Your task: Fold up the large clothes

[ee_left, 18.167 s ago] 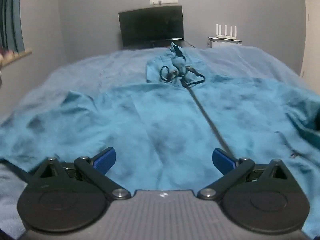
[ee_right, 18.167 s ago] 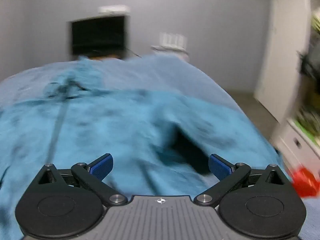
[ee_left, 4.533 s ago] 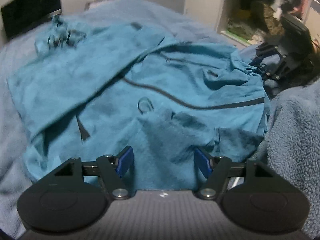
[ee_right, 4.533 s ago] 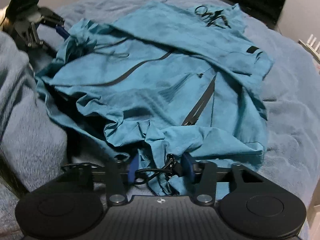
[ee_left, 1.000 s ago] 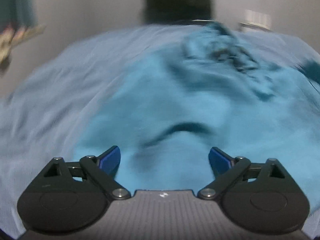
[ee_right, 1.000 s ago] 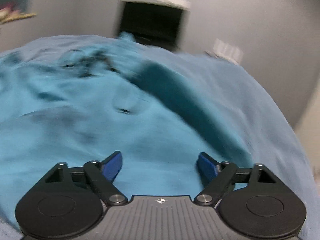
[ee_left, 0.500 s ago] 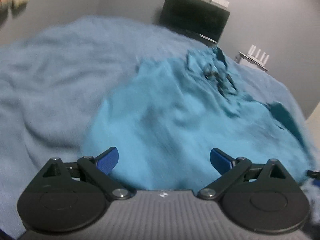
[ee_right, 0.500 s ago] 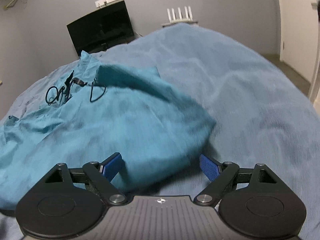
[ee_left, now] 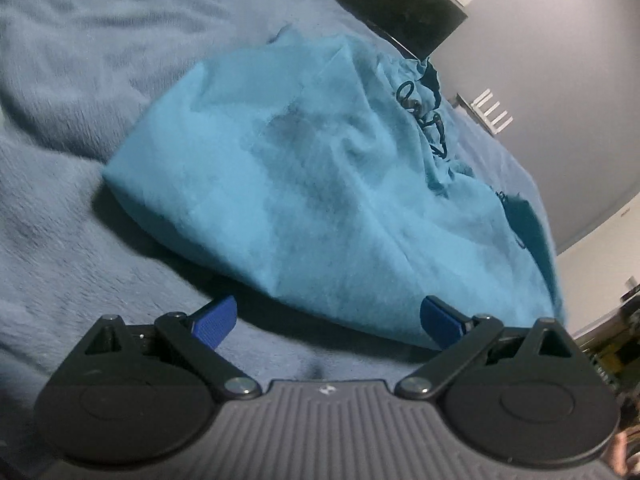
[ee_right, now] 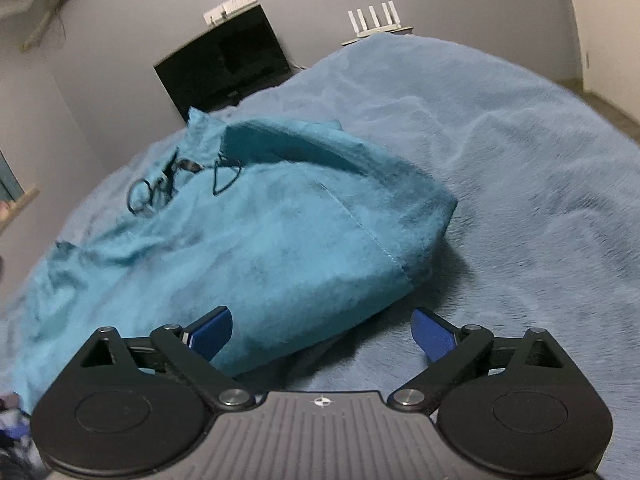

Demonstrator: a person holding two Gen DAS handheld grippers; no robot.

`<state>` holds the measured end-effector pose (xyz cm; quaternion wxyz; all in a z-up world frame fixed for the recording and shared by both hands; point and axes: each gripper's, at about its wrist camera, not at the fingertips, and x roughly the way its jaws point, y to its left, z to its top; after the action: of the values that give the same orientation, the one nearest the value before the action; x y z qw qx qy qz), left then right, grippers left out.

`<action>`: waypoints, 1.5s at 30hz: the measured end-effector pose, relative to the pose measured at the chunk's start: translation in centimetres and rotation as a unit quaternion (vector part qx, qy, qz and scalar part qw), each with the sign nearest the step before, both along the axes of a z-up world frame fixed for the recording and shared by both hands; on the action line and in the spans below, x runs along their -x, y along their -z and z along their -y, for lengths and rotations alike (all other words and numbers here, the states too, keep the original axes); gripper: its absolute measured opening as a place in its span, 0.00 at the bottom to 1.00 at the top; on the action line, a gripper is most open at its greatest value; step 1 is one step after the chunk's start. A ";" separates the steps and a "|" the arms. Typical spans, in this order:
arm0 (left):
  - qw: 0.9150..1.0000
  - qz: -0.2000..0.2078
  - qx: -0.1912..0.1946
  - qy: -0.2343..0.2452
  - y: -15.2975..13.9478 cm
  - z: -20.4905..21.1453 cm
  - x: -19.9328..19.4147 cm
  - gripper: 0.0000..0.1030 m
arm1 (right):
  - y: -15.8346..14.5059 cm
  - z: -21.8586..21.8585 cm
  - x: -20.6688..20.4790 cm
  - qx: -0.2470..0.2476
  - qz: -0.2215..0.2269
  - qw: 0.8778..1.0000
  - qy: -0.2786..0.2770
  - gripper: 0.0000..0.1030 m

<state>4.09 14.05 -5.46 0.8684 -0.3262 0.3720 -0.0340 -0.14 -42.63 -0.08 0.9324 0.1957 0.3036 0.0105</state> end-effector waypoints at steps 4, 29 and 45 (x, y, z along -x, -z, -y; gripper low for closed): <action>1.000 0.003 0.017 -0.019 0.5 -0.5 -0.4 0.96 | 1.1 1.2 -1.0 -0.048 0.011 0.999 -0.003 0.95; 0.996 0.048 -0.065 -0.025 -0.8 -0.4 -2.8 0.18 | 0.3 4.2 -5.3 -0.147 0.085 0.985 0.041 0.12; 0.983 -0.013 -0.153 0.099 -6.6 -0.9 5.1 0.26 | -7.7 1.3 7.3 0.036 -0.005 0.999 -0.001 0.32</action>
<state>-0.99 14.98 1.17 0.8952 -0.1519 0.4148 -0.0581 -7.43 -43.95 7.60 0.9373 0.1616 0.3089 -0.0010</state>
